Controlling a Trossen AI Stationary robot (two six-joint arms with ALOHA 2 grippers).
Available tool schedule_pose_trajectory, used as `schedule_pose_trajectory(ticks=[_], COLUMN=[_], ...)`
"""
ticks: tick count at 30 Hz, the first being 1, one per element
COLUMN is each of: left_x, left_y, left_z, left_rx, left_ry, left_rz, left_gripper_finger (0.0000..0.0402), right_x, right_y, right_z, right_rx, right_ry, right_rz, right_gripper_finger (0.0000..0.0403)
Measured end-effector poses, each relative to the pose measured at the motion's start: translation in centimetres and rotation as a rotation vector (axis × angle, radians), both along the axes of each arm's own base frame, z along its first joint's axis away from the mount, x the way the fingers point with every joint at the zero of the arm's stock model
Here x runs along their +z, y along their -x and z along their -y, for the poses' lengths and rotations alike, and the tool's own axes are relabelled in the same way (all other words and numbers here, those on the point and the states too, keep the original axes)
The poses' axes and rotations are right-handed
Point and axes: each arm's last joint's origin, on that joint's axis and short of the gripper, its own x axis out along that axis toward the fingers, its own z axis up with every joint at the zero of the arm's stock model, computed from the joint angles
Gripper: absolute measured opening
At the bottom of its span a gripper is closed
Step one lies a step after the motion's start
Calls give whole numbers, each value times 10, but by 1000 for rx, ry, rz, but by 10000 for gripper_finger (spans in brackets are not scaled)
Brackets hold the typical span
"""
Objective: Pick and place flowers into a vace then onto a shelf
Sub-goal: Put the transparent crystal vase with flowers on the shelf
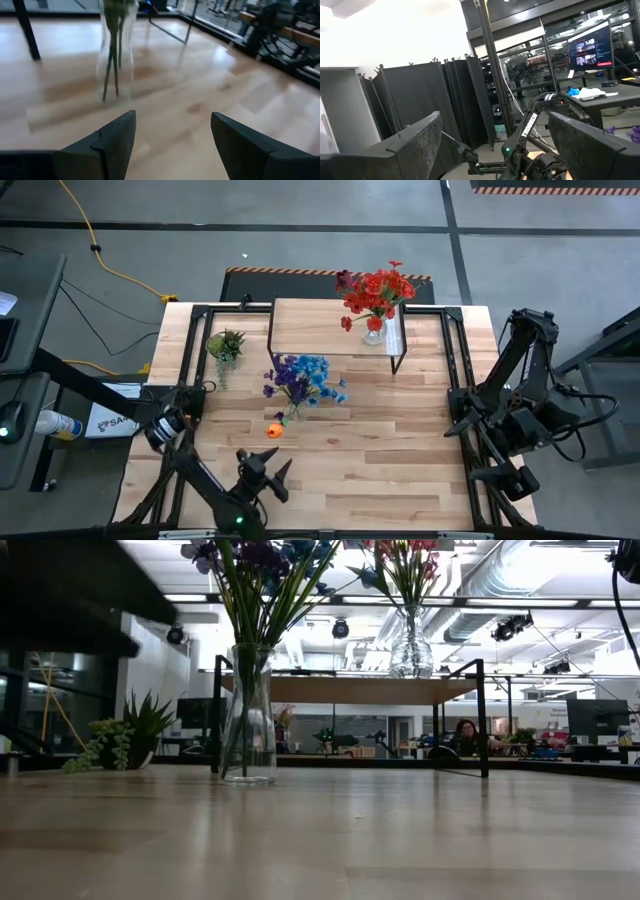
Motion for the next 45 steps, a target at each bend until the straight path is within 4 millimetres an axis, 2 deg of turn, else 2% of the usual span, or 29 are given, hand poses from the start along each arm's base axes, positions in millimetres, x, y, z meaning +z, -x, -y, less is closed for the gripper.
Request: schedule_pose_trajectory(ticks=[9,28,45], left_x=[14,14,14], left_y=[-16,-22,-42], left_z=[-23,-31,-53], left_rx=[58,112,179], left_ry=[-60,-19,-39], left_rz=[-59,-129,-161], left_gripper_finger=[292,292,292], right_x=[-2,-2,-2], right_y=[-1,-2,-2], right_z=[-3,-5,-5], right_rx=[7,7,10], right_ry=[0,-2,-1], right_rz=[-4,0,1], right_gripper_finger=[351,351,351])
